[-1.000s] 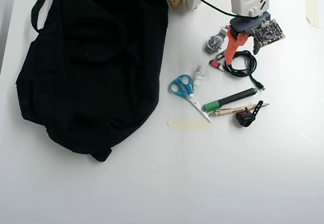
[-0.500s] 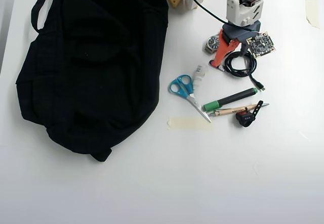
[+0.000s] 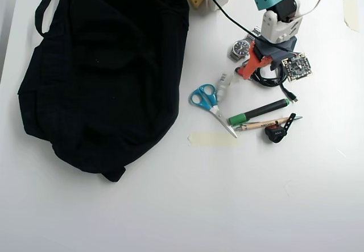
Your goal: Put the usbc cable into the black bag
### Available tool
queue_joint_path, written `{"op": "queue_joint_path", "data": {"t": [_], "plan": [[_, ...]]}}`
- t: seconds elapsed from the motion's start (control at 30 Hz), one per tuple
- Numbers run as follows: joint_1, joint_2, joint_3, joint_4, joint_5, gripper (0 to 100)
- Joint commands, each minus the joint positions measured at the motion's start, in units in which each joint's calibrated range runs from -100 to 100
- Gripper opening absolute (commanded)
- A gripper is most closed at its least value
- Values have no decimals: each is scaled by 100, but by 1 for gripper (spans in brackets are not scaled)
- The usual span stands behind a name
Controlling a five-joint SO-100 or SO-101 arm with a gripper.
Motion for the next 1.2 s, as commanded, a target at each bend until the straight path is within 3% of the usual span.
{"op": "queue_joint_path", "data": {"t": [0.0, 0.43, 1.17], "plan": [[-39, 258, -627, 40, -12, 31], [-114, 888, -1606, 824, -138, 31], [-256, 1743, -1633, -20, -159, 31]]}}
